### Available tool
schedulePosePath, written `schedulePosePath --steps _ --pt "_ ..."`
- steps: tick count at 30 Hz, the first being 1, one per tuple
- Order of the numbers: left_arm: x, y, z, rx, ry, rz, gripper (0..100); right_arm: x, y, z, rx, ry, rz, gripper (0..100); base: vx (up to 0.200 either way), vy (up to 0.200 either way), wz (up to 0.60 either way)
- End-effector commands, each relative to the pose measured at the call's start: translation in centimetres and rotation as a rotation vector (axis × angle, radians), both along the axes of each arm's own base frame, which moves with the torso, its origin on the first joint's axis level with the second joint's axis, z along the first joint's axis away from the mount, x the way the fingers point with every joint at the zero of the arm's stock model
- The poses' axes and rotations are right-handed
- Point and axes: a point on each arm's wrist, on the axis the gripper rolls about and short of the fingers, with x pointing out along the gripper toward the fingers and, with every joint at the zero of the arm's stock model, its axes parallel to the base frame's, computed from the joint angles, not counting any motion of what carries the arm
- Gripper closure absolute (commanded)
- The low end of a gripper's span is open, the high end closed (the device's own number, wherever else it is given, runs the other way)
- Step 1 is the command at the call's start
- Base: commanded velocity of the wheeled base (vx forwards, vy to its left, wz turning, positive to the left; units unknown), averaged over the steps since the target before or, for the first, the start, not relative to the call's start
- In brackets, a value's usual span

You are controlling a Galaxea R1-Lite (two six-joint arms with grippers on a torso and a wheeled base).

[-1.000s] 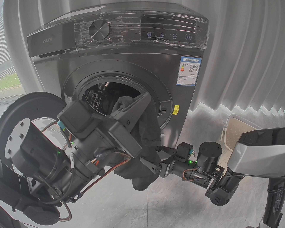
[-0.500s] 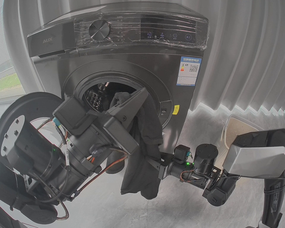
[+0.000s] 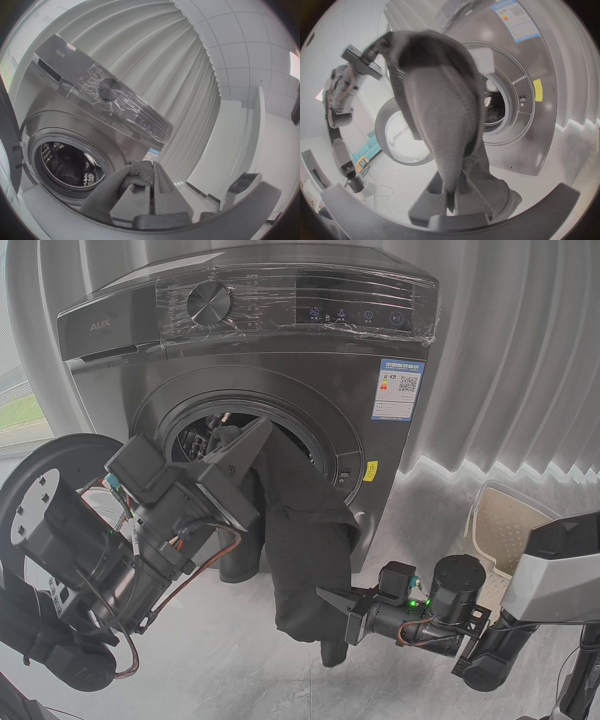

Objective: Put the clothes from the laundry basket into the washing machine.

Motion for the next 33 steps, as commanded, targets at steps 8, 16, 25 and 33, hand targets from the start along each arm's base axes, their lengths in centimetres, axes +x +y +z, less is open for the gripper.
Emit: schedulePosePath --steps 8,16,25,33 --pt "4.6 1.1 -3.4 0.070 0.088 0.126 100 -5.7 -2.5 4.5 0.042 -0.054 0.112 100 0.000 0.000 0.00" --pt "5.0 0.4 -6.1 0.136 0.163 0.118 100 -5.7 -2.4 6.6 0.107 -0.123 0.151 100 0.000 0.000 0.00" --pt "4.2 0.1 -7.7 0.188 0.206 0.064 100 -4.5 -1.8 8.0 0.153 -0.175 0.134 100 0.000 0.000 0.00" --pt "3.7 0.3 -8.2 0.208 0.225 0.057 0 -4.2 -1.9 8.3 0.163 -0.190 0.123 100 0.000 0.000 0.00"
